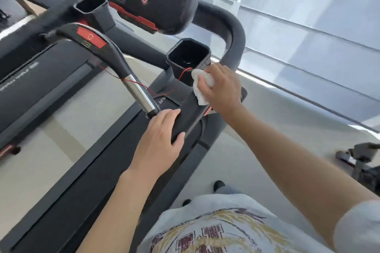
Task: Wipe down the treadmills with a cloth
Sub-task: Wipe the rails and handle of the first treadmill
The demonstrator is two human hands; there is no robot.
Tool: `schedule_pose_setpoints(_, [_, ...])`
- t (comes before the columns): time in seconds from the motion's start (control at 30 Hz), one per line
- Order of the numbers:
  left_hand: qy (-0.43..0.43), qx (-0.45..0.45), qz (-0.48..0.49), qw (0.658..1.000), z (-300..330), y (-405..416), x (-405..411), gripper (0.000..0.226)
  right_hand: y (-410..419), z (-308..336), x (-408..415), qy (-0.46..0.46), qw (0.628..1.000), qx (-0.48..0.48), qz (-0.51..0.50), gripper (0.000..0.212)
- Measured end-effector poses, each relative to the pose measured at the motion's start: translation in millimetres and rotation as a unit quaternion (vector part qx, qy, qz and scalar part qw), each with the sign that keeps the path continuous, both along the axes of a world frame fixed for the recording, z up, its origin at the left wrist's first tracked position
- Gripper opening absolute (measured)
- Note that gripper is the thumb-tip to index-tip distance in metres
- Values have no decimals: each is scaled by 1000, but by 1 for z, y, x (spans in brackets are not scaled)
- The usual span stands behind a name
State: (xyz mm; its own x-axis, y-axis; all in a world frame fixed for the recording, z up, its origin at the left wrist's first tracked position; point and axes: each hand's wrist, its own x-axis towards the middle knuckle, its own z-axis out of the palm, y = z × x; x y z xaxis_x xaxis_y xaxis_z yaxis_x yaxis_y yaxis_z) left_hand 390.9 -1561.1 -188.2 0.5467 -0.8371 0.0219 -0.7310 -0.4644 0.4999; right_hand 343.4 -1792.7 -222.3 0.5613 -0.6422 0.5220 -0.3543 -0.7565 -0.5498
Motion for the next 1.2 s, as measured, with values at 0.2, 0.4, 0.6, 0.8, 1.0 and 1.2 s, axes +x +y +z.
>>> schedule_pose_setpoints(0.2, [58, -31, -7, 998, -2, -14, 10, 62, 103, -25, -39, -99, 936, 338, -2, 27])
schedule_pose_setpoints(0.4, [32, -15, -18, 999, -4, -16, 9, 67, 129, -45, -36, -169, 905, 390, -7, 21])
schedule_pose_setpoints(0.6, [16, 16, -4, 1000, -4, -22, 3, 78, 35, -22, 0, -254, 844, 449, -148, 23])
schedule_pose_setpoints(0.8, [53, -8, 27, 998, 3, -37, 5, 62, -23, -8, 11, -187, 900, 364, -149, 22])
schedule_pose_setpoints(1.0, [73, -44, 54, 995, 2, -84, 14, 40, 11, -19, -22, -73, 971, 227, 3, 26])
schedule_pose_setpoints(1.2, [43, -47, 58, 996, -3, -99, 17, 38, -21, -14, -27, 13, 992, 57, 113, 29])
